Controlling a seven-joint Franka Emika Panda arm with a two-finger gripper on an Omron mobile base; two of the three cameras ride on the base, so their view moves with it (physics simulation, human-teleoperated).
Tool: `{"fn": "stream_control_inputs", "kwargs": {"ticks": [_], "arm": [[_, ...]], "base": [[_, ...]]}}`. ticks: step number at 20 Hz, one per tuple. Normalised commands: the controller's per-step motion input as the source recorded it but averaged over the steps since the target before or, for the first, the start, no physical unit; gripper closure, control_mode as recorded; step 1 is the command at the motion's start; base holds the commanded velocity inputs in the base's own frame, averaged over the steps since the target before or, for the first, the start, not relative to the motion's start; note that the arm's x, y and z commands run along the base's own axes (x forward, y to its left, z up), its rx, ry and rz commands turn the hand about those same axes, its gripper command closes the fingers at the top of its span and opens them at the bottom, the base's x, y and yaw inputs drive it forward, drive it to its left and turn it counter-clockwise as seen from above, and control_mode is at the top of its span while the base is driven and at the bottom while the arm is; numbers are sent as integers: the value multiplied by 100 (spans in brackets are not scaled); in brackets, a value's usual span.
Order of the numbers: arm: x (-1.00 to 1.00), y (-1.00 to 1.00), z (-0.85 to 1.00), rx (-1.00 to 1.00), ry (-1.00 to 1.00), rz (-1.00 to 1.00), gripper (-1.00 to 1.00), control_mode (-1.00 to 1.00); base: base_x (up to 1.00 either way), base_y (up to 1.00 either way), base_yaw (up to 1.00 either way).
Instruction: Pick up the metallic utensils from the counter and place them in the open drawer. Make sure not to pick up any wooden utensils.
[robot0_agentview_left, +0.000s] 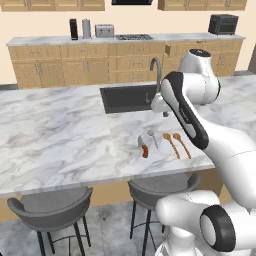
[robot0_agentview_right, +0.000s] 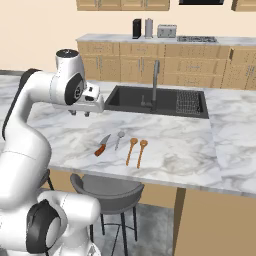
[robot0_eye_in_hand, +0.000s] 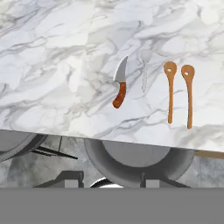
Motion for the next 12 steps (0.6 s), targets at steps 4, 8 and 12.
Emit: {"fn": "stream_control_inputs", "kwargs": {"ticks": [4,8,12], "arm": [[-29,-1,0,0,0,-4,-100,-100],[-54,-22,-22,0,-1,-13,-100,-100],[-13,-24,-33,0,0,-5,-100,-100]], "base": [[0,0,0],[0,0,0],[0,0,0]]}}
